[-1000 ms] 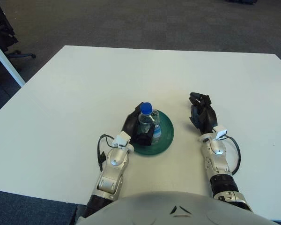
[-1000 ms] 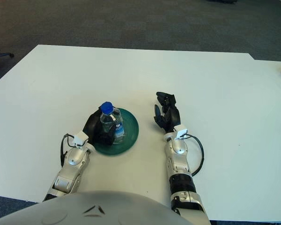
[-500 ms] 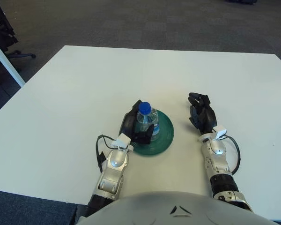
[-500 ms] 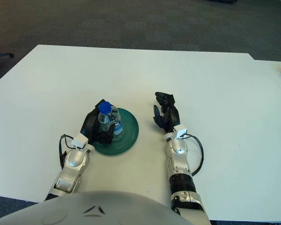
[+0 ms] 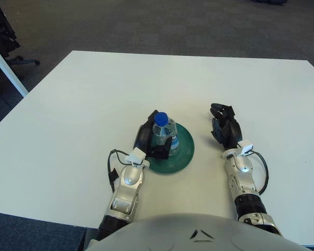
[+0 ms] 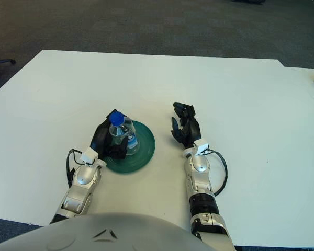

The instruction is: Put the bottle into the plate.

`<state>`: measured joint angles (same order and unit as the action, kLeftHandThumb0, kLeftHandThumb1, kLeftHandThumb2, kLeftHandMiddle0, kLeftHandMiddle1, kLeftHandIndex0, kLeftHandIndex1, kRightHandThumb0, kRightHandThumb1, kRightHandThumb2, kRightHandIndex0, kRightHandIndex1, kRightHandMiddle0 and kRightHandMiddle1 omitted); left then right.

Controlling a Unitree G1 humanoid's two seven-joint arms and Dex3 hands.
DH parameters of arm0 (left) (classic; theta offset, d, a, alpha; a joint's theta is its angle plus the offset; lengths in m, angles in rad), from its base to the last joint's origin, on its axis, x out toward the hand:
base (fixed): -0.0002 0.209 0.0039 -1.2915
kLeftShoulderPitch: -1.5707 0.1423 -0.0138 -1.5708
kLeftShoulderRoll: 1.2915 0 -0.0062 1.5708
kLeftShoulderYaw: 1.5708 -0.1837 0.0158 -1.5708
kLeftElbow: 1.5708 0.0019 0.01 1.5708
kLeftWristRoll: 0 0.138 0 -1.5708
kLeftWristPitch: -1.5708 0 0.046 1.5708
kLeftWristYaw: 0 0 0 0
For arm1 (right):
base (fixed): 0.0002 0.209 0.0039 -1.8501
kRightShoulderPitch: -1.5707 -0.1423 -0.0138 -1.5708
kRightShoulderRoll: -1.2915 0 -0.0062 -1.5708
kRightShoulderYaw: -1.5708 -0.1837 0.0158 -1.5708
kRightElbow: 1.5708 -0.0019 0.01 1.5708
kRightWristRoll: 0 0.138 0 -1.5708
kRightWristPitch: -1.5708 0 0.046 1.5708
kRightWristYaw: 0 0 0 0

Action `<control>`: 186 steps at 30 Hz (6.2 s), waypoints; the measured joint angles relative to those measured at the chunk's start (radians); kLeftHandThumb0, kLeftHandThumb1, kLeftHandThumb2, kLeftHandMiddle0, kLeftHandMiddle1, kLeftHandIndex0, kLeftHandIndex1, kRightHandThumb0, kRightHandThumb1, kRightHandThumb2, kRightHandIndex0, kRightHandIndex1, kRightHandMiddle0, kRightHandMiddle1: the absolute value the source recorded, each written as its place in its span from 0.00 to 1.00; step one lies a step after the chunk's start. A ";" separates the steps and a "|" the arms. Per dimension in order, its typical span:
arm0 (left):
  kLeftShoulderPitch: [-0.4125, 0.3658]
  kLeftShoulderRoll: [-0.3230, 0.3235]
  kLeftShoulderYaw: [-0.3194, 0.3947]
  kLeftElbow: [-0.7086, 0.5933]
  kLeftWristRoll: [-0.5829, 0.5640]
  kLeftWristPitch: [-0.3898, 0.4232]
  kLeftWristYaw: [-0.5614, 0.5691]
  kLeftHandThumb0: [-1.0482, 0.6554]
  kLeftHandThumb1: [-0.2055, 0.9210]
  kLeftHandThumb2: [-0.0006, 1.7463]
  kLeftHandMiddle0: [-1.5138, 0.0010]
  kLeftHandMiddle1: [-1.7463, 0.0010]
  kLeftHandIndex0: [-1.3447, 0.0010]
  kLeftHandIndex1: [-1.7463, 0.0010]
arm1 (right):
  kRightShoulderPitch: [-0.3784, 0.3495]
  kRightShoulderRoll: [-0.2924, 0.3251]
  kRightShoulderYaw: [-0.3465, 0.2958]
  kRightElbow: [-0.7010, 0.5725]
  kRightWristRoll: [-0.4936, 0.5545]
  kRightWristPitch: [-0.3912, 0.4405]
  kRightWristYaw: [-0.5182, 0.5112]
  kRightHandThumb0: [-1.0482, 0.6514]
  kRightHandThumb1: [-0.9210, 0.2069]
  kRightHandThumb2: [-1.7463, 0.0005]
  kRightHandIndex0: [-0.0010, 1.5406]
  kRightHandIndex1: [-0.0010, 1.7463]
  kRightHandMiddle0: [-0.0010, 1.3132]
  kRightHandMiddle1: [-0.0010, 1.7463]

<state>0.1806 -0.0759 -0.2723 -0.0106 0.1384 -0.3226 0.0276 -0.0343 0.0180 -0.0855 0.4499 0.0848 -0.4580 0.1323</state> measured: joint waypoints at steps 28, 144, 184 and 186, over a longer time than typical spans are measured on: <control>-0.073 -0.008 0.017 0.091 -0.003 0.086 -0.006 0.60 0.50 0.68 0.22 0.00 0.30 0.00 | 0.003 0.000 -0.002 -0.006 0.009 0.003 0.016 0.37 0.03 0.70 0.34 0.38 0.00 0.72; -0.149 -0.006 0.214 0.348 -0.109 -0.447 0.061 0.02 1.00 0.57 0.56 0.95 0.73 0.49 | -0.040 0.005 -0.020 0.049 0.023 -0.002 0.045 0.35 0.05 0.68 0.34 0.34 0.03 0.67; -0.199 0.139 0.348 0.254 -0.067 -0.202 0.054 0.06 1.00 0.61 0.55 0.98 0.71 0.47 | -0.072 0.002 -0.040 0.092 0.024 -0.011 0.067 0.37 0.12 0.61 0.36 0.39 0.02 0.70; -0.196 0.137 0.348 0.247 -0.064 -0.188 0.060 0.06 1.00 0.61 0.55 0.98 0.71 0.47 | -0.075 0.002 -0.040 0.095 0.023 -0.012 0.066 0.38 0.13 0.60 0.36 0.40 0.03 0.71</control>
<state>-0.0153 0.0607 0.0756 0.2359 0.0744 -0.5110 0.0872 -0.1089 0.0199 -0.1258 0.5447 0.1082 -0.4697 0.1980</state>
